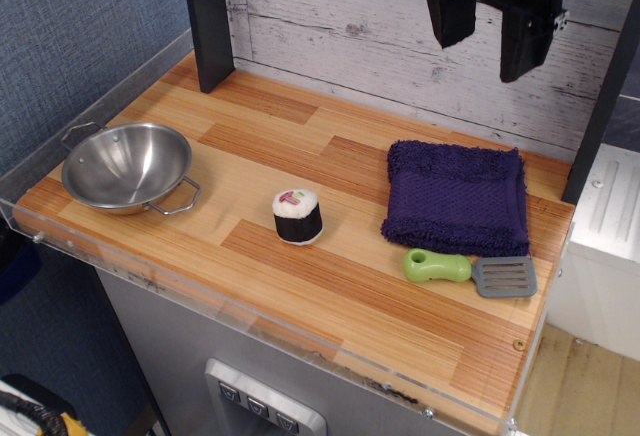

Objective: Put the purple towel behind the spatula without leaving a space between the two.

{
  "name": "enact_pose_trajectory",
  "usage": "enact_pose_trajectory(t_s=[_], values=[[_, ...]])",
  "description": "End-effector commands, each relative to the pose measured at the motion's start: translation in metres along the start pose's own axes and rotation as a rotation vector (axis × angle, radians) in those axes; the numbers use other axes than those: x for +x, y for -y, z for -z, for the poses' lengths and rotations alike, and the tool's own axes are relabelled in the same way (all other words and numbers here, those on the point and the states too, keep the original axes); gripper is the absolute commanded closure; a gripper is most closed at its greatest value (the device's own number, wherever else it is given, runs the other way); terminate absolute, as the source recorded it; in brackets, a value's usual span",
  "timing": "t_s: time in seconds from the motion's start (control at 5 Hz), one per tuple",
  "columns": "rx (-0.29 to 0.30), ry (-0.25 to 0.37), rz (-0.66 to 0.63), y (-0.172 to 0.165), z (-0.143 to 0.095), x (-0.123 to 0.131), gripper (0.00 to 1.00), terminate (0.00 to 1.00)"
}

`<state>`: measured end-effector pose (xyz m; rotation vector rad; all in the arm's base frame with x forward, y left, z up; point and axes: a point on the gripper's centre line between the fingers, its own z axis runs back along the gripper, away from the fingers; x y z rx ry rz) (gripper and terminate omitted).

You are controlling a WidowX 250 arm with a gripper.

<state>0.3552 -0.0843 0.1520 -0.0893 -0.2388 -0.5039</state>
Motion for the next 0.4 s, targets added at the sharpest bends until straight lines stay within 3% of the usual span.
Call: enact_pose_trajectory(t_s=[0.0, 0.2], values=[[0.022, 0.055, 0.005, -0.0007, -0.0229, -0.0007, 0.00, 0.00], [0.022, 0.055, 0.005, -0.0007, -0.0229, -0.0007, 0.00, 1.00]])
